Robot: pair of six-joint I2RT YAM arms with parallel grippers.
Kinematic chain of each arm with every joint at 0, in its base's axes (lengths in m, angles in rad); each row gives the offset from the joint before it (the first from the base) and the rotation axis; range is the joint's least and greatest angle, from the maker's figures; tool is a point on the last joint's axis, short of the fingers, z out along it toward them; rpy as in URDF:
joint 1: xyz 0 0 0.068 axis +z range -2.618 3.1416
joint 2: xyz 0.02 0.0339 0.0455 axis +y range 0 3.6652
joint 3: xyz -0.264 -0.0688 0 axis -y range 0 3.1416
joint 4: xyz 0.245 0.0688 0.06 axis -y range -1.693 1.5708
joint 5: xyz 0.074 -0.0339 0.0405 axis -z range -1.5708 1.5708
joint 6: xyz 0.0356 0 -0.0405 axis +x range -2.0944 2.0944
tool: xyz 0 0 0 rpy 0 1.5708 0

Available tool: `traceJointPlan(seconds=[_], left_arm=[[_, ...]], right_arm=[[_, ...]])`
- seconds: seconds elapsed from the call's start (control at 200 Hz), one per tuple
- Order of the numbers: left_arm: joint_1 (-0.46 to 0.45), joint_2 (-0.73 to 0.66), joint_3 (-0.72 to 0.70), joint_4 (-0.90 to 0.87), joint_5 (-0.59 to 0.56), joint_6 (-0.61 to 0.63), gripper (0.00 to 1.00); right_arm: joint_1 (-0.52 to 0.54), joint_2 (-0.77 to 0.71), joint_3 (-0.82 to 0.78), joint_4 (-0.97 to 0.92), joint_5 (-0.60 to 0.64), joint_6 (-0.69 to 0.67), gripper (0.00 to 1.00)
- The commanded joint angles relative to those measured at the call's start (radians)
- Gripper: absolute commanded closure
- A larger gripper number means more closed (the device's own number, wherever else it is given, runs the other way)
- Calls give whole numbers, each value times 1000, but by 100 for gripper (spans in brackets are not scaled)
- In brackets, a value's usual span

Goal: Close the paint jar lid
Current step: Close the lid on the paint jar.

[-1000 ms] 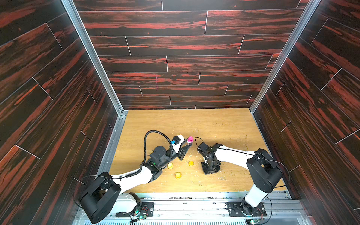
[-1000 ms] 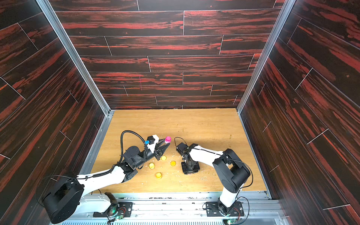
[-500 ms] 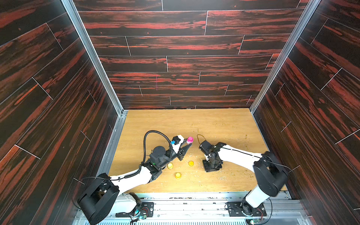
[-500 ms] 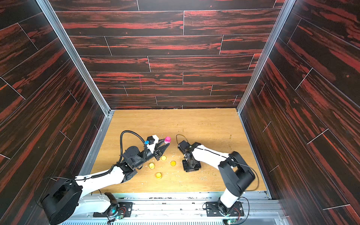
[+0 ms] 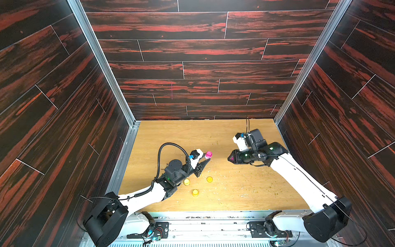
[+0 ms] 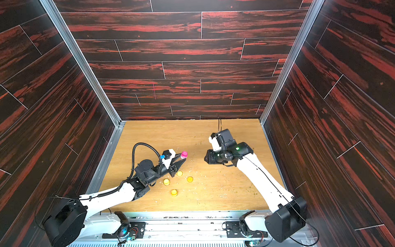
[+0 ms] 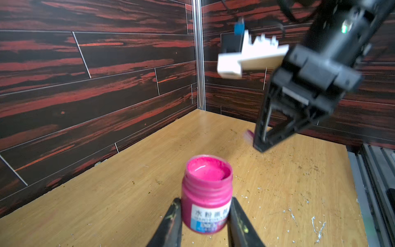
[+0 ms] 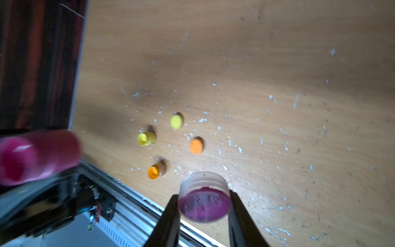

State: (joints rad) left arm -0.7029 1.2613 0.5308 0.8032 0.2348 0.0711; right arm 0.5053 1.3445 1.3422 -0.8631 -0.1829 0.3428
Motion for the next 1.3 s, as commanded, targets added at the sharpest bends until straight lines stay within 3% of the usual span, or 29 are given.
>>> traceJointPlan(seconds=[0.0, 0.245, 0.521, 1.293], left_arm=[[5, -5, 44, -21, 30, 25, 82], [5, 6, 60, -26, 44, 19, 82], [4, 15, 70, -38, 54, 19, 82], [3, 25, 93, -62, 88, 27, 82]], right_arm=[[1, 38, 82, -15, -153, -63, 69], [2, 98, 159, 1, -280, -78, 69], [26, 129, 200, -5, -328, -91, 69], [88, 228, 291, -77, -289, -125, 69]])
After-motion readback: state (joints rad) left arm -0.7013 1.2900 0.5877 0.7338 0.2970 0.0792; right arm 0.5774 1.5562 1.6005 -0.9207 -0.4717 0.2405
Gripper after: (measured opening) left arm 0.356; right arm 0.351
